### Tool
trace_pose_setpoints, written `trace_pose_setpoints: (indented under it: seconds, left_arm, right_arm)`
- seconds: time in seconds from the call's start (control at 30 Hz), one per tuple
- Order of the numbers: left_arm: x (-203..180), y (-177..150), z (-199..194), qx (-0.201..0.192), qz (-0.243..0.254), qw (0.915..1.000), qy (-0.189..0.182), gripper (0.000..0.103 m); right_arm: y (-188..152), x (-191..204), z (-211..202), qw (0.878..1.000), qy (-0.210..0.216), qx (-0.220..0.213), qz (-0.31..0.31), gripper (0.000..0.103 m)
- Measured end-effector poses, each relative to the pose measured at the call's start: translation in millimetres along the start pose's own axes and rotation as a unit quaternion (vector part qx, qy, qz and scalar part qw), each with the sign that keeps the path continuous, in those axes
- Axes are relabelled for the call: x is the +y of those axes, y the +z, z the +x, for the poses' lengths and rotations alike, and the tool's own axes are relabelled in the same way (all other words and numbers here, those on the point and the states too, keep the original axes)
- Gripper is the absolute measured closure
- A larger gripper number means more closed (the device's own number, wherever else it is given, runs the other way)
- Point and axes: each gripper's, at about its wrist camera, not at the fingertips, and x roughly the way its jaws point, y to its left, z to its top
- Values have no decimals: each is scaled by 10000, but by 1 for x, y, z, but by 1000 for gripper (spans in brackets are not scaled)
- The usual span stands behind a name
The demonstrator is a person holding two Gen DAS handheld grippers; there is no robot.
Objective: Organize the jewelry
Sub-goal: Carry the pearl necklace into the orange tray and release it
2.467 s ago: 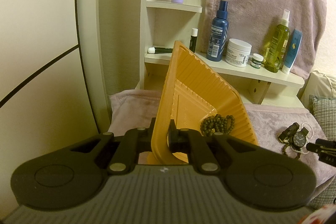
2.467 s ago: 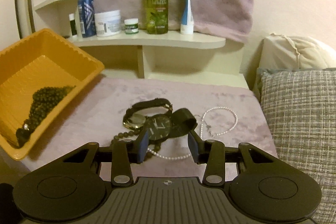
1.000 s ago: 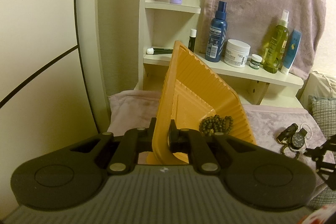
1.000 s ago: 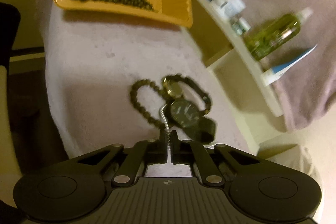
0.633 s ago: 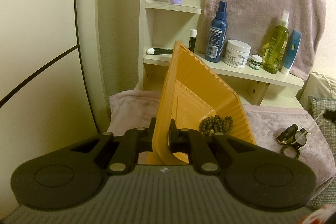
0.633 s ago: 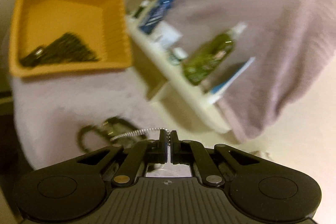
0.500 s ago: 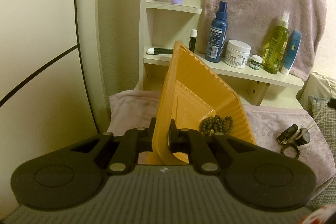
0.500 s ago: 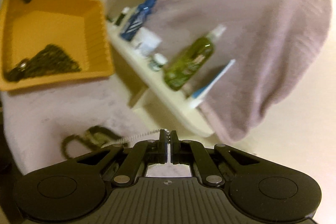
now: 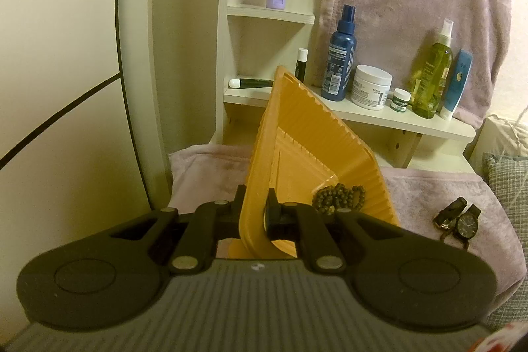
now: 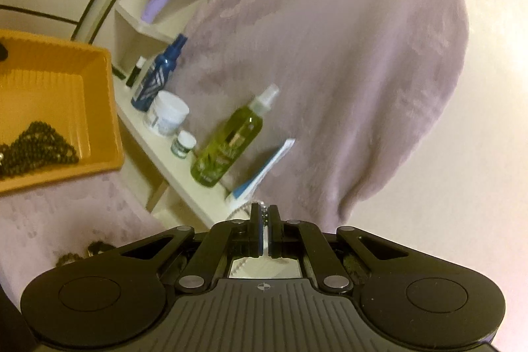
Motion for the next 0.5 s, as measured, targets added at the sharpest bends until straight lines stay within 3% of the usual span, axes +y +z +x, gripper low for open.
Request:
trace_pose_setpoints:
  seconds: [0.17, 0.5]
  left_arm:
    - [0, 0, 0, -1, 20, 10000, -10, 95]
    - [0, 0, 0, 2, 36, 10000, -26, 95]
  right_arm:
    - [19, 1, -8, 9995, 225, -218, -92, 101]
    - [80, 36, -16, 9841, 1434, -1046, 28, 101]
